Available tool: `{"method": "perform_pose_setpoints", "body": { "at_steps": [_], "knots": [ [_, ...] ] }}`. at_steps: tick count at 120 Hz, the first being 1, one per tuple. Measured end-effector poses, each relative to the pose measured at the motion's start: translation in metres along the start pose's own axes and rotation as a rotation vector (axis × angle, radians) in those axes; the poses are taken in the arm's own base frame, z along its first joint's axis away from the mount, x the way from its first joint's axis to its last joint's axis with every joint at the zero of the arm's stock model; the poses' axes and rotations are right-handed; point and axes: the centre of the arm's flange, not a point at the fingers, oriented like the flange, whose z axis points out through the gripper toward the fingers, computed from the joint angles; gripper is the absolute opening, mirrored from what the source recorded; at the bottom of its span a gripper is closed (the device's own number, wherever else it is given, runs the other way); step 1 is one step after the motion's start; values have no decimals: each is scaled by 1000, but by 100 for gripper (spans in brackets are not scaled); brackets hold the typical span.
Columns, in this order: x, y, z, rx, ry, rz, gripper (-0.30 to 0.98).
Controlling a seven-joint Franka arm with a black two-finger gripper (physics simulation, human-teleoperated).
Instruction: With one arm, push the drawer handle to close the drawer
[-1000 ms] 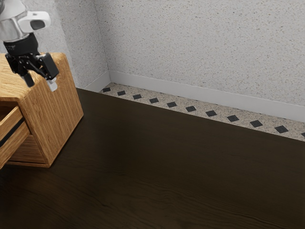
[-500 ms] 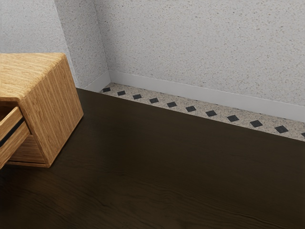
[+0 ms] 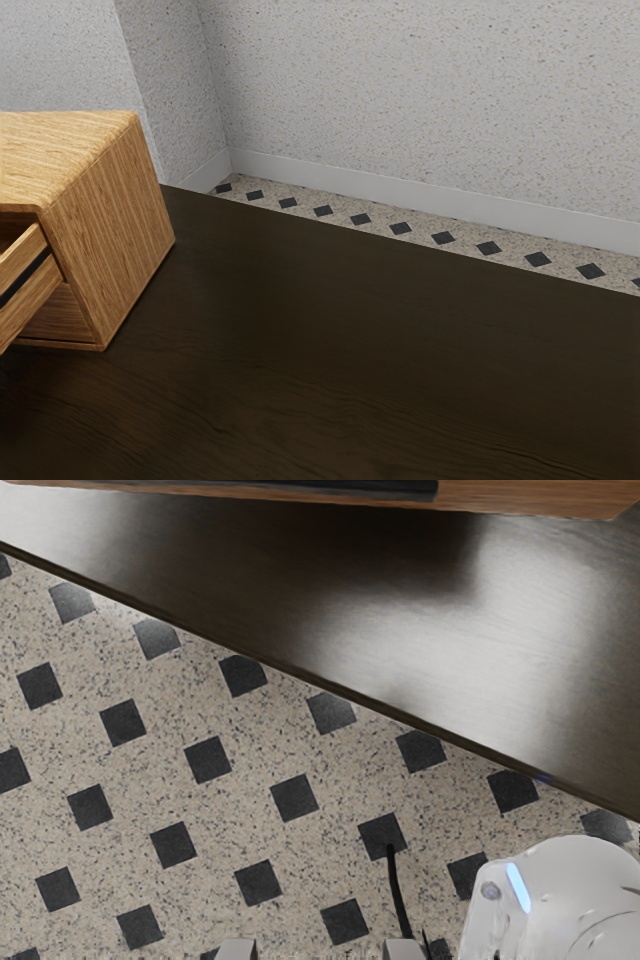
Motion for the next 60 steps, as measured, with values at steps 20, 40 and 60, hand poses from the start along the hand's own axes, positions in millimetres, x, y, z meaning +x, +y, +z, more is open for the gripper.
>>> {"method": "perform_pose_setpoints", "body": {
  "at_steps": [20, 40, 60],
  "knots": [
    [20, -10, 28, -15, -26, 5, 7],
    [34, -16, 49, -24, -21, 11, 7],
    [57, -26, 64, -20, -14, 3, 7]
  ]
}}
